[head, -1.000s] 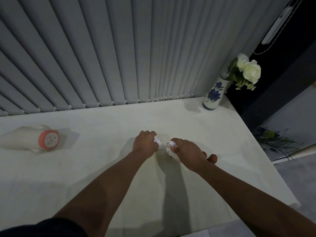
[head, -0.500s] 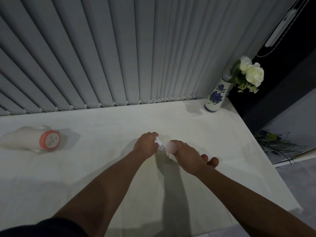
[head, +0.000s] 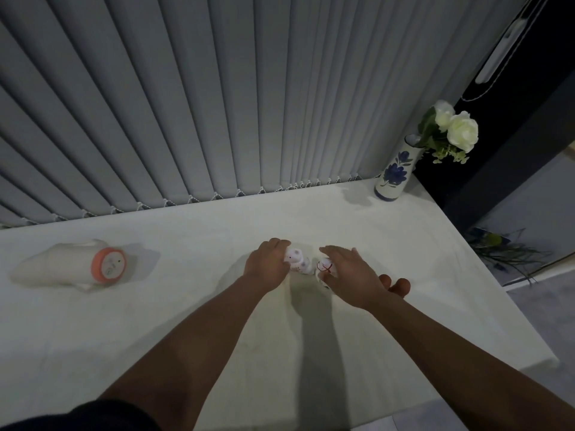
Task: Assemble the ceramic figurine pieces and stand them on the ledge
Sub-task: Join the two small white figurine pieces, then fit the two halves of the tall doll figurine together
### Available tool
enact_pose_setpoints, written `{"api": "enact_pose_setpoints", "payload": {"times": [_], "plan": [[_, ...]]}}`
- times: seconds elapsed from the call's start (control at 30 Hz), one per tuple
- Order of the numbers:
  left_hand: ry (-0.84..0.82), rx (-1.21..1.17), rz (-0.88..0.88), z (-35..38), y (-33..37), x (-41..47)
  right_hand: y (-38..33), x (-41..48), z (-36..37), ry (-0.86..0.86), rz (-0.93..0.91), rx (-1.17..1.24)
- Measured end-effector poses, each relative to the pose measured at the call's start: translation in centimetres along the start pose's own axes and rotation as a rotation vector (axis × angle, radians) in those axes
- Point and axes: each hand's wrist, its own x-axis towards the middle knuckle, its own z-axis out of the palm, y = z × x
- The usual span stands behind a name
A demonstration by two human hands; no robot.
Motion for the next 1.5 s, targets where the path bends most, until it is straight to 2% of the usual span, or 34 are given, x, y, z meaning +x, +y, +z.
{"api": "enact_pose_setpoints", "payload": {"times": [0.17, 0.43, 0.73, 0.9, 1.0, 1.17, 1.33, 1.5], "plan": [[0.073, 0.085, 0.025, -2.5, -3.3, -1.7, -4.1, 0.3, 1.3, 0.125, -0.052, -0.244], [0.239, 0.239, 0.06, -9.3, -13.6, -8.2, -15.4, 2.8, 5.7, 0.144, -0.092, -0.269], [0.318, 0.327, -0.197, -15.8, -28.1, -16.3, -28.6, 6.1, 11.5, 0.122, -0.291, -0.261], [0.292, 0.244, -0.447, -17.2, -34.7, -19.7, -34.2, 7.0, 14.2, 0.071, -0.434, -0.331], [0.254, 0.173, -0.537, -17.8, -37.4, -20.7, -37.1, 7.6, 15.7, 0.058, -0.506, -0.378], [0.199, 0.09, -0.554, -16.9, -40.1, -20.4, -40.8, 9.1, 17.6, 0.011, -0.57, -0.391], [0.237, -0.004, -0.502, -15.7, -41.4, -19.1, -42.8, 10.9, 19.4, -0.038, -0.554, -0.434], [0.261, -0.018, -0.45, -15.5, -42.9, -18.0, -43.6, 12.9, 21.2, 0.012, -0.495, -0.489]]}}
